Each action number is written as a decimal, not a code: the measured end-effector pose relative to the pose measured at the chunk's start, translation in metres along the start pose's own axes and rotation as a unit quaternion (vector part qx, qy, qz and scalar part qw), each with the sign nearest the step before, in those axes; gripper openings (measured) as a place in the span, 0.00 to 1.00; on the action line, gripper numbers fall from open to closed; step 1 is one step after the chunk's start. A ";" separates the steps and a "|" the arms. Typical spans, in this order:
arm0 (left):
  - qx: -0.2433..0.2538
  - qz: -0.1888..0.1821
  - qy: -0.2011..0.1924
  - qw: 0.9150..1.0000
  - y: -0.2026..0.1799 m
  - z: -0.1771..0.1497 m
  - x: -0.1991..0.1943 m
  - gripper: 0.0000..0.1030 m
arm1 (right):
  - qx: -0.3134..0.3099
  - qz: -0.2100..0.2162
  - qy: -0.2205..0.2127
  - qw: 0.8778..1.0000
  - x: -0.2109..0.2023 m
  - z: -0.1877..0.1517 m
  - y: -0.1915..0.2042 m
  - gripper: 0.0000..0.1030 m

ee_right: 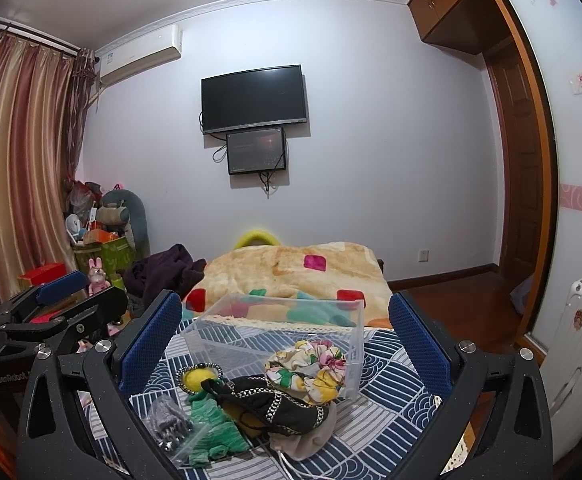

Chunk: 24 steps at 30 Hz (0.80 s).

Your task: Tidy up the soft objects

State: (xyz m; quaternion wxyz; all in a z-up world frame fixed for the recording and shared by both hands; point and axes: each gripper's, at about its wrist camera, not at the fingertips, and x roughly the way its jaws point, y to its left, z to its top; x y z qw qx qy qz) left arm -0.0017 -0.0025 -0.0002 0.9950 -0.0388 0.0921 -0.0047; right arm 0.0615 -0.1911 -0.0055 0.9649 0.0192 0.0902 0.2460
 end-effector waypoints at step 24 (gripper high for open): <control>-0.004 -0.001 0.006 1.000 0.002 -0.001 0.001 1.00 | 0.001 0.004 -0.002 1.000 0.001 -0.002 0.000 1.00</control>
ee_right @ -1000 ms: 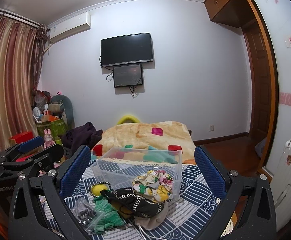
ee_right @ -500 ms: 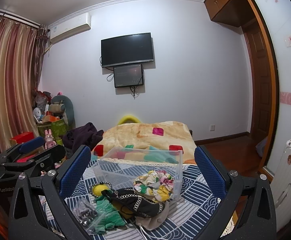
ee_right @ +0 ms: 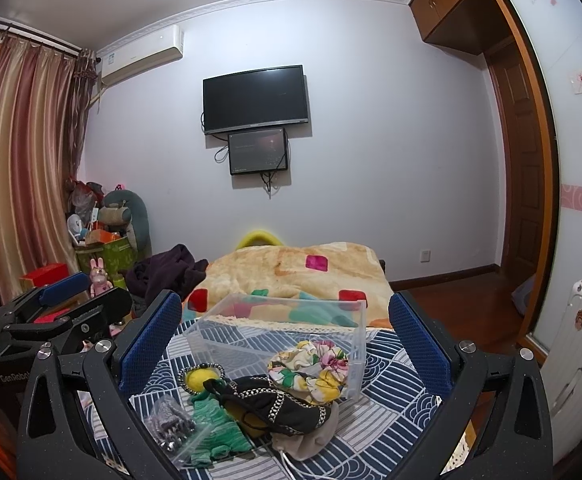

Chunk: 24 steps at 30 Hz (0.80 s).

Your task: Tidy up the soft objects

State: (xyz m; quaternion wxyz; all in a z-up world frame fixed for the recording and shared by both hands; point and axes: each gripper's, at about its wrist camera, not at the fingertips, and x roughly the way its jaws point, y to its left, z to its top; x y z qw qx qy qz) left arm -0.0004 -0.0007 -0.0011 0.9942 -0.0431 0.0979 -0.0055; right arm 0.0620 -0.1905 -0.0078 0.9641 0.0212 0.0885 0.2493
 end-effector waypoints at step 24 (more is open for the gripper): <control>-0.017 0.012 0.105 0.994 0.025 -0.040 0.066 0.81 | 0.035 0.020 0.117 0.992 0.051 -0.037 -0.021 1.00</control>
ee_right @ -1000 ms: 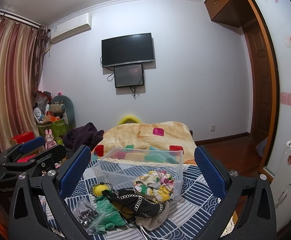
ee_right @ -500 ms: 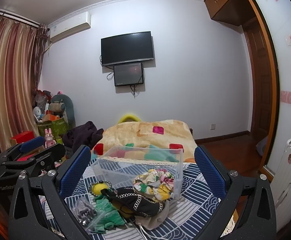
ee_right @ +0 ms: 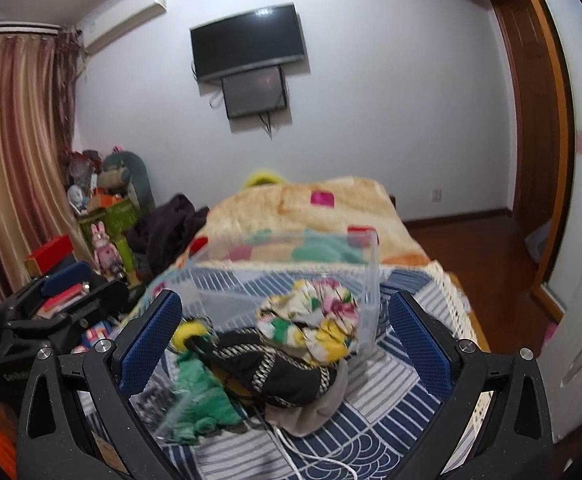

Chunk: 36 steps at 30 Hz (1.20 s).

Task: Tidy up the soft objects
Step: 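Grasp the floral scrunchie with the right tool while the left tool grasps the beaded bracelet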

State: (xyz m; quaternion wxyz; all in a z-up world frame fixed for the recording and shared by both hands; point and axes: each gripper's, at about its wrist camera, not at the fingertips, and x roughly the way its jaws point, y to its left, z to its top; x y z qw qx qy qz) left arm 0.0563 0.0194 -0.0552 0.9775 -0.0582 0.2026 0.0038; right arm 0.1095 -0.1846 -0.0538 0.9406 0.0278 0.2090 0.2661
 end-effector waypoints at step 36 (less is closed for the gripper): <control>-0.065 -0.022 0.092 0.993 0.048 -0.034 0.062 0.06 | 0.074 0.023 0.070 0.994 0.039 -0.016 -0.037 0.11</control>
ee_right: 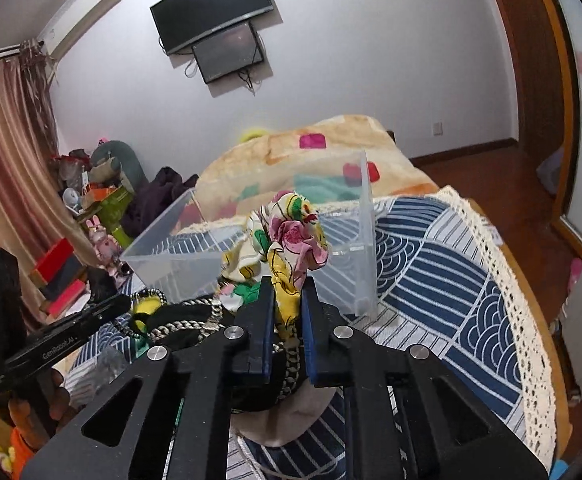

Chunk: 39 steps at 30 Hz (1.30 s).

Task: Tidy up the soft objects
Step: 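Grasp the floral scrunchie with the right tool while the left tool grasps the beaded bracelet, then carry the scrunchie with the right tool into the clear box while the left tool drops the bracelet in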

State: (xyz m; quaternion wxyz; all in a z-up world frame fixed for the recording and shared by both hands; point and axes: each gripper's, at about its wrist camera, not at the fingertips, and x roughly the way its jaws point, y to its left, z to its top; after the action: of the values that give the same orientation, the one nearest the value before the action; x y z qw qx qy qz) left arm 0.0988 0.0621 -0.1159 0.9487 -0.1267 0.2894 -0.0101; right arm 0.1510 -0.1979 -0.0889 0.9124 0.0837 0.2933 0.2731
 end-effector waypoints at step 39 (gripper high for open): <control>0.089 0.024 0.075 0.993 -0.017 0.086 0.086 0.06 | -0.085 -0.012 0.065 0.994 0.076 0.058 0.006 0.10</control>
State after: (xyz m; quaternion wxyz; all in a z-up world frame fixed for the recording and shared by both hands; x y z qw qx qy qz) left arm 0.2182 0.0582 -0.0902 0.9318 -0.0340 0.3608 -0.0220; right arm 0.2335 -0.1503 -0.0773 0.8984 -0.0150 0.3283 0.2912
